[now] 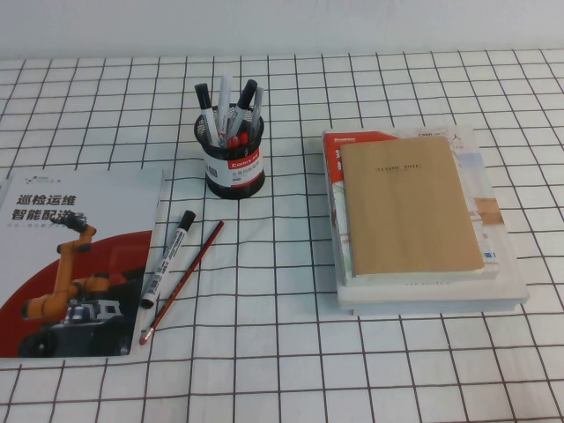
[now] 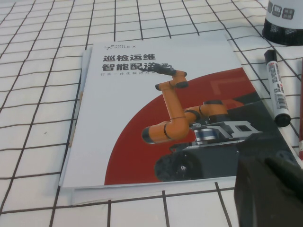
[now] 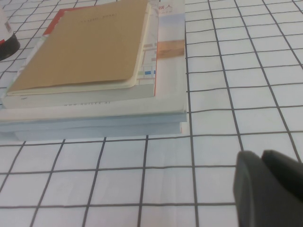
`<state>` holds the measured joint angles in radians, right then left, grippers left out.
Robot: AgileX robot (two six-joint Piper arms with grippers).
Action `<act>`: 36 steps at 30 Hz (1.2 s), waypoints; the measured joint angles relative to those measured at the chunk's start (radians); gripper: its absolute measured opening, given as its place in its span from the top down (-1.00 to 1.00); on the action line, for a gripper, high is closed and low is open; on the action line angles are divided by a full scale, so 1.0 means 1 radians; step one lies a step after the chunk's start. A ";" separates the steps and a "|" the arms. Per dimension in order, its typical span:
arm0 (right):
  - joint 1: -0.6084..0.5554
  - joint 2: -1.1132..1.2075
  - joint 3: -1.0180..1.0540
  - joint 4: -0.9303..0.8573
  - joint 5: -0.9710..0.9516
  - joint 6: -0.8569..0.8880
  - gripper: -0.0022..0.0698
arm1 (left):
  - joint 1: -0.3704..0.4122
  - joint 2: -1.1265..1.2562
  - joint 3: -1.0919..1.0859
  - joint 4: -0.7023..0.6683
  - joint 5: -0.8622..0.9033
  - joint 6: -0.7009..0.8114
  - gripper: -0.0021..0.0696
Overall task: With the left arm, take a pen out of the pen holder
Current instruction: 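Take a marker out of the pen holder and lay it on the table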
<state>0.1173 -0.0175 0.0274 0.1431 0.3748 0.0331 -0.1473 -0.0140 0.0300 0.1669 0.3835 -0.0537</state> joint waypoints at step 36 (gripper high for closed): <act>0.000 0.000 0.000 0.000 0.000 0.000 0.98 | 0.000 0.006 -0.002 -0.160 -0.383 -0.414 0.95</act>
<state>0.1173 -0.0175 0.0274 0.1431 0.3748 0.0331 -0.1473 -0.0078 0.0280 0.0067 0.0000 -0.4675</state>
